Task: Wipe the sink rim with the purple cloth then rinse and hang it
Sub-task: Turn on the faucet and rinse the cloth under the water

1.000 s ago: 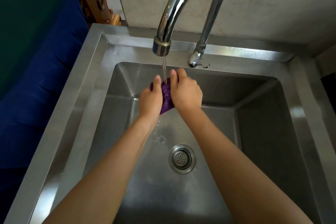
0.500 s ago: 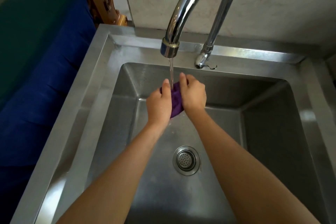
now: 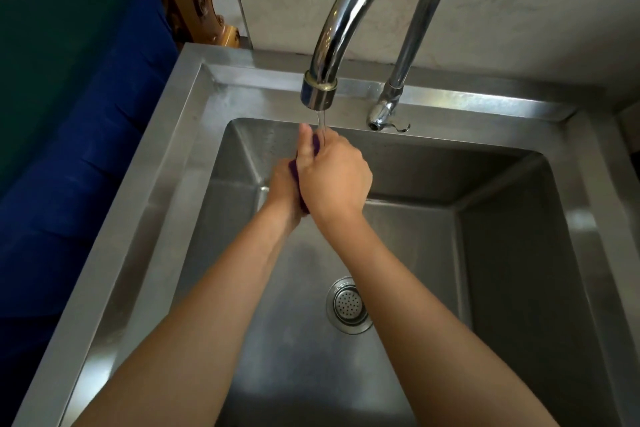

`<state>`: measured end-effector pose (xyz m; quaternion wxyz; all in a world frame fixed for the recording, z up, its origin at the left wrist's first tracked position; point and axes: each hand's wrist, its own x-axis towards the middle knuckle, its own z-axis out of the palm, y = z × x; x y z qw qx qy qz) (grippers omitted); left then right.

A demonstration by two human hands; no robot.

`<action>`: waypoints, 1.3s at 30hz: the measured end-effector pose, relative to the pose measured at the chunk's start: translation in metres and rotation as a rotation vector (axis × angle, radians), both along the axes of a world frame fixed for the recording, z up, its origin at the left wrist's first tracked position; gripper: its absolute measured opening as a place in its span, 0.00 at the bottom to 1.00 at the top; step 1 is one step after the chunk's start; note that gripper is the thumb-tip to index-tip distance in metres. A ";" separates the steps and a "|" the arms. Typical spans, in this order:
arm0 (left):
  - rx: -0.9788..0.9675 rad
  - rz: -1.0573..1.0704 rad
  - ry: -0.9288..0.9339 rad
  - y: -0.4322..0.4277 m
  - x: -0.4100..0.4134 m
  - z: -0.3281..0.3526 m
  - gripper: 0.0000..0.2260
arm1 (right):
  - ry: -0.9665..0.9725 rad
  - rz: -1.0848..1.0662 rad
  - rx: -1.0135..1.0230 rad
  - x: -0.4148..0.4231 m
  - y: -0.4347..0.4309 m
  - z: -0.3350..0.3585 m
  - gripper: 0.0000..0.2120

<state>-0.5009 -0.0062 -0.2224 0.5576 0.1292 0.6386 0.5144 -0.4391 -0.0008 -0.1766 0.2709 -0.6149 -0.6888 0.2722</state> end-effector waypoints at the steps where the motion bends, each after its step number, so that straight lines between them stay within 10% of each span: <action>1: -0.015 0.015 -0.036 -0.001 0.004 0.003 0.21 | -0.006 -0.010 -0.014 -0.001 0.007 0.000 0.18; 9: -0.012 0.006 0.436 -0.002 0.016 0.012 0.20 | 0.029 -0.055 -0.151 0.015 0.046 -0.029 0.18; 19: 0.094 0.104 0.243 -0.010 -0.005 0.013 0.15 | 0.466 0.003 -0.497 0.055 0.031 -0.037 0.19; 24: -0.041 0.162 0.201 -0.008 0.000 0.011 0.15 | 0.383 0.212 -0.244 0.043 0.004 -0.034 0.05; 39: 0.147 0.176 0.552 -0.008 0.018 0.022 0.23 | 0.402 -0.097 -0.132 0.011 0.011 -0.017 0.22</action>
